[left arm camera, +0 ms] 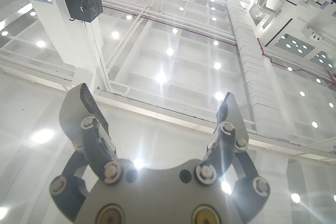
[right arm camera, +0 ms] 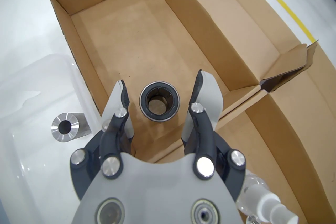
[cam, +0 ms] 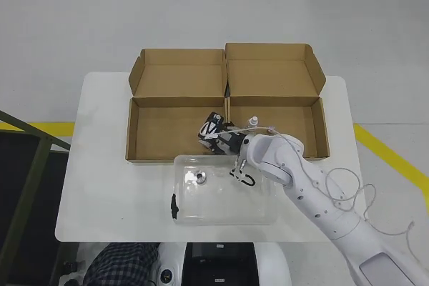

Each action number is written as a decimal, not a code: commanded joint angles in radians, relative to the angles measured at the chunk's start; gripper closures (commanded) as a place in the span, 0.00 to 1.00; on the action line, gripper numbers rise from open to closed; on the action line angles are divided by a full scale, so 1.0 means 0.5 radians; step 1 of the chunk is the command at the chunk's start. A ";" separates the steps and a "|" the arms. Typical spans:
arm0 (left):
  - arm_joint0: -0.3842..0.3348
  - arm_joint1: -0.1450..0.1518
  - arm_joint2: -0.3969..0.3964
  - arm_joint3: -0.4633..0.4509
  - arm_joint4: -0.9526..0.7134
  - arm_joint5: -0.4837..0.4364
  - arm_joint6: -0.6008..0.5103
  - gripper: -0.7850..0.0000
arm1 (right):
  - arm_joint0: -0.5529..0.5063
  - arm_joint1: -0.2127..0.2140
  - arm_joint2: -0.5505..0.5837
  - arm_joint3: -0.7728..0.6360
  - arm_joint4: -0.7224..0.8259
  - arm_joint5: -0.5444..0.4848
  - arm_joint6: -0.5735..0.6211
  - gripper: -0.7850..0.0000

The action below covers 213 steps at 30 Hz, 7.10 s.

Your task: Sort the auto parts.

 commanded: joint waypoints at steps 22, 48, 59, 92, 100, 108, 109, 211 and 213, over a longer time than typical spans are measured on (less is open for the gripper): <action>0.000 0.000 0.000 0.000 0.000 0.000 0.000 0.00 | -0.678 0.147 0.165 -0.680 -0.269 -0.544 -0.104 0.29; 0.000 0.000 0.000 0.000 0.000 0.000 0.000 0.00 | -0.410 0.039 -0.080 -0.118 -0.330 -0.335 -0.200 0.31; 0.000 0.000 0.000 0.000 0.000 0.000 0.000 0.00 | -0.363 0.004 -0.137 -0.013 -0.347 -0.310 -0.185 0.51; 0.000 0.000 0.000 0.000 0.000 0.000 0.000 0.00 | -0.548 0.094 0.238 -0.350 0.174 -0.851 -0.219 1.00; 0.000 0.000 0.000 0.000 0.000 0.000 0.000 0.00 | -0.624 0.149 0.495 -0.585 0.412 -0.927 -0.235 1.00; 0.000 0.000 0.000 0.000 0.000 0.000 0.000 0.00 | -0.643 0.184 0.677 -0.663 0.596 -0.917 -0.229 1.00; 0.000 0.000 0.000 0.000 0.000 0.000 0.000 0.00 | -0.642 0.188 0.695 -0.664 0.620 -0.916 -0.230 1.00; 0.000 0.000 0.000 0.000 0.000 0.000 0.000 0.00 | 0.434 -0.326 -0.234 0.883 0.049 0.250 -0.182 0.45; 0.000 0.000 0.000 0.000 0.000 0.000 0.000 0.00 | 0.424 -0.325 -0.220 0.846 0.040 0.224 -0.211 0.43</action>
